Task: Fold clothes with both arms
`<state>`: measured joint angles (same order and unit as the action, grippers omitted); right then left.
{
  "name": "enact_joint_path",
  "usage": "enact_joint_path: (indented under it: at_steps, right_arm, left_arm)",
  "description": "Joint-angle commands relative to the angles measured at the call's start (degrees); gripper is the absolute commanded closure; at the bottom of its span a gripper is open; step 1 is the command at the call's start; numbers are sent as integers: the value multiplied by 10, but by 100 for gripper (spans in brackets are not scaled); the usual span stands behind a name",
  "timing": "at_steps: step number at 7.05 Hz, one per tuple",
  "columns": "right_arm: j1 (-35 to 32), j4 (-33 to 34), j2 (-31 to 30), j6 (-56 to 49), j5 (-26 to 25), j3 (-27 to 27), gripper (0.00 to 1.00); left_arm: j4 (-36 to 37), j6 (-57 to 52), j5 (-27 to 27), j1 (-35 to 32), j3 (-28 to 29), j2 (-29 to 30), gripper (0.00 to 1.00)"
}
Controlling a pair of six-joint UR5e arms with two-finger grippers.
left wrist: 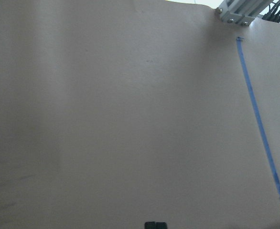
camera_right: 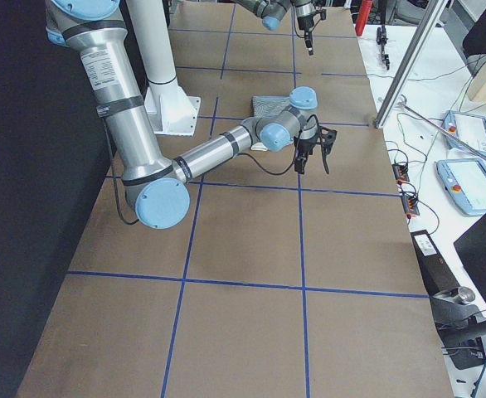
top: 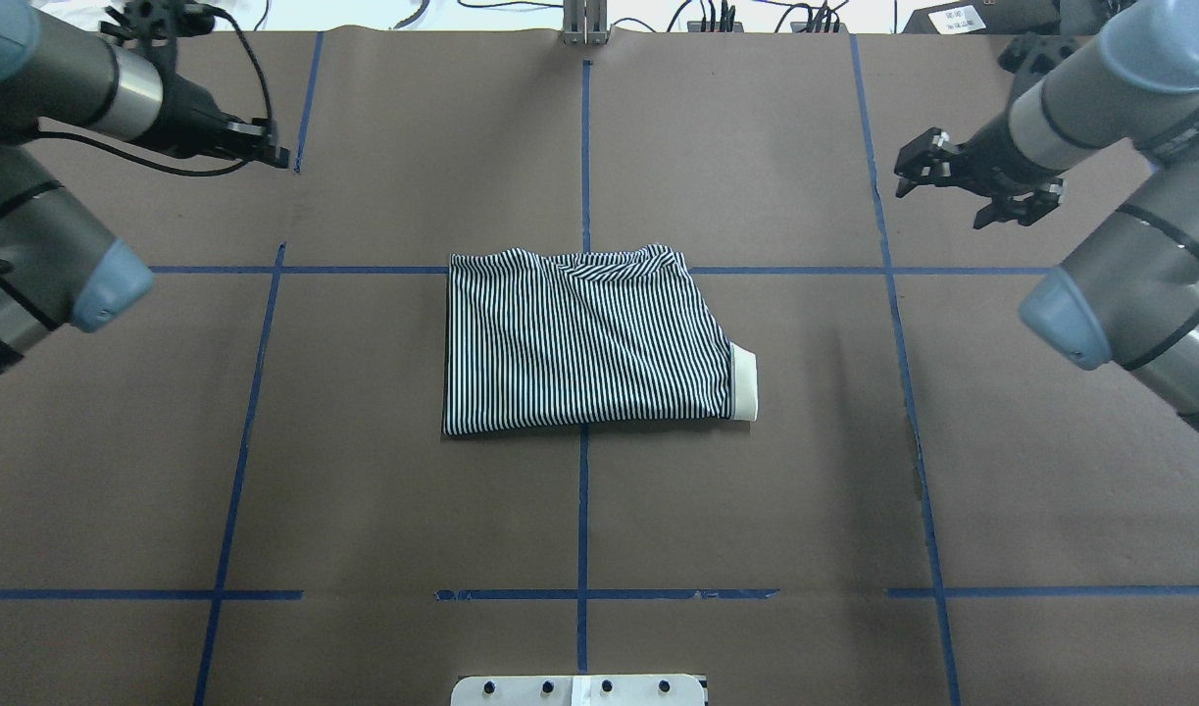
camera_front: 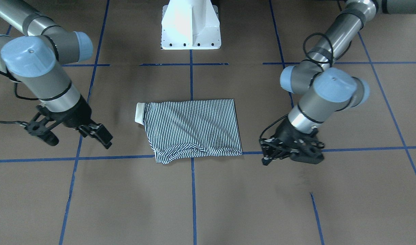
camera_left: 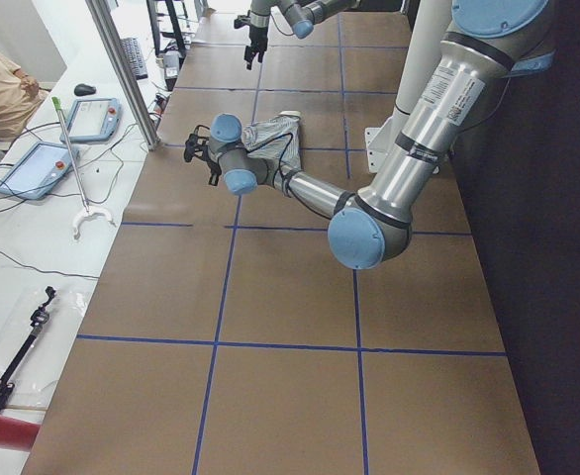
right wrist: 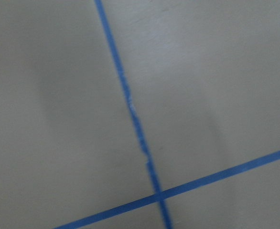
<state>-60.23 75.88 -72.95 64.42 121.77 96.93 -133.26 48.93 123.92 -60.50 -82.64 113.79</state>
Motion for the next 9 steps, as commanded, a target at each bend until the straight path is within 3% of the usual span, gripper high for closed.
enact_joint_path:
  at_steps: [1,3,4,5,6,7,8,9]
  right_arm:
    - [-140,7,-62,-243,87,-29,0]
    - [-223,12,-74,-416,124,-92,0]
    - [-243,33,-92,-468,141,-93,0]
    - [-252,39,-129,-525,169,-74,0]
    - [-260,39,-148,-561,174,-68,0]
    - [-262,44,-160,-596,172,-68,0]
    - [-260,58,-163,-612,165,-68,0]
    - [-258,59,-175,-613,165,-65,0]
  left_arm:
    - [45,-202,33,-116,-12,-56,100]
    - [160,-431,26,-222,-14,-56,100]
    - [196,-476,25,-235,-14,-81,99]
    - [247,-479,30,-275,-32,-95,59]
    - [359,-478,56,-282,-20,-117,1]
    - [405,-478,109,-289,-43,-152,0]
    - [379,-478,113,-285,-81,-252,0]
    - [302,-475,111,-284,-75,-277,0]
